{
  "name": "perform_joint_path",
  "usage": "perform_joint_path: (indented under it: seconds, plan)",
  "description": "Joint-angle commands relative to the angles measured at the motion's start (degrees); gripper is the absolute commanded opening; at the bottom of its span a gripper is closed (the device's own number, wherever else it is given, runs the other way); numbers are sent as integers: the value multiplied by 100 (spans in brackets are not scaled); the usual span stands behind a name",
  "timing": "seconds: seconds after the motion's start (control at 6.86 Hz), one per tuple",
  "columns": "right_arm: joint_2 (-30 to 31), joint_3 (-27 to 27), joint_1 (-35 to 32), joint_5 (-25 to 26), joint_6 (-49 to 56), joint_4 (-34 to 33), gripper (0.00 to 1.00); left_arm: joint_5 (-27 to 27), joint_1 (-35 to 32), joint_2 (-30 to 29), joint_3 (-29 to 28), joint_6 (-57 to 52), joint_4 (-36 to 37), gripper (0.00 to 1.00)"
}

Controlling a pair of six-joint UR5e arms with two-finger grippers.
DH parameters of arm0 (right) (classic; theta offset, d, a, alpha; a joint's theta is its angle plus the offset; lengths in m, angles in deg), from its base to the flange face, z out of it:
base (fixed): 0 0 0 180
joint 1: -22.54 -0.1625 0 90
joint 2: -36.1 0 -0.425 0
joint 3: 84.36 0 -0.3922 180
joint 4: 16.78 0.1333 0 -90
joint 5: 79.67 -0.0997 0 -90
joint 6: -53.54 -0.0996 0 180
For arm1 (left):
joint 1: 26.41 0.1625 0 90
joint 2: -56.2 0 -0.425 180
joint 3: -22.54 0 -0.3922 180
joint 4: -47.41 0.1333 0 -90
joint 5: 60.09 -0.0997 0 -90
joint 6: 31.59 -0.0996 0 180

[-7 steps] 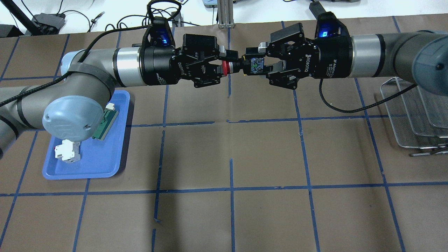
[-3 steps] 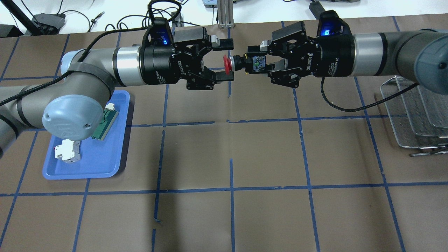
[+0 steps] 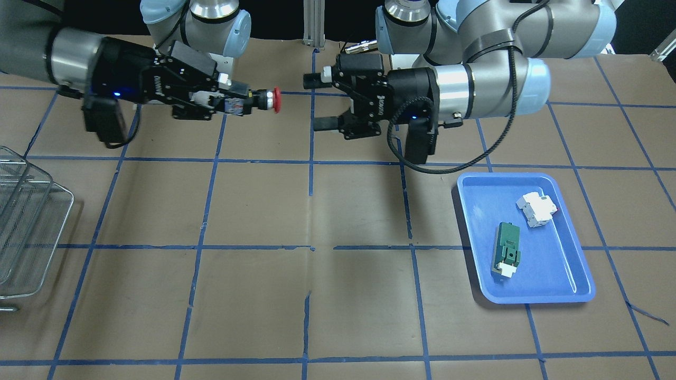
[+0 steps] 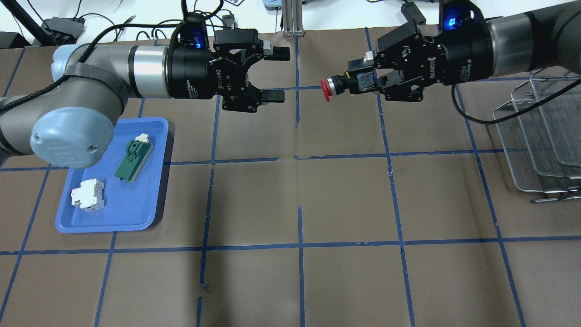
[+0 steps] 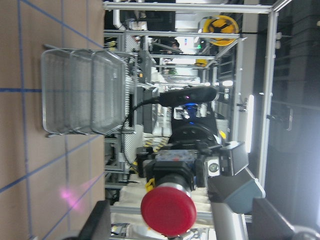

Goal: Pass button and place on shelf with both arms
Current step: 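Open the left gripper and pull it back while the right gripper withdraws, then carry the red button with the right gripper to the wire basket rack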

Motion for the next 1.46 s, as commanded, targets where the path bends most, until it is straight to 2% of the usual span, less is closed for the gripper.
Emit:
perform_joint_path:
  seconds: [0.0, 0.15, 0.29, 0.44, 0.58, 0.73, 0.88, 1.02, 1.17, 1.31]
  plan:
    - [-36, 376, 356, 2311, -144, -956, 21, -1455, 542, -9, -122, 112, -38, 100]
    - [-106, 385, 365, 3512, -145, -1614, 21, -2593, 613, -18, -278, 182, -20, 100]
    - [-159, 385, 374, 4629, -119, -2238, 21, -3771, 631, -70, -698, 374, -81, 100]
    - [-255, 377, 391, 5519, -40, -2680, 21, -4809, 527, -97, -1146, 550, -194, 100]
    - [-421, 376, 444, 6233, -5, -3258, 23, -5829, 282, -88, -1515, 578, -248, 100]
    - [-510, 368, 627, 6692, 292, -3838, 25, -6979, -94, -105, -1763, 578, -266, 100]
    - [-667, 368, 1003, 6749, 686, -4097, 25, -7687, -342, -106, -1922, 622, -301, 100]
    - [-921, 333, 1502, 6689, 1334, -4821, 25, -7755, -379, -106, -2158, 848, -814, 100]
    - [-1159, 298, 1890, 6619, 1488, -5220, 25, -7738, -362, -114, -2256, 816, -933, 100]
    - [-1248, 289, 2060, 6444, 1542, -5241, 25, -7746, -344, -88, -2179, 807, -969, 100]
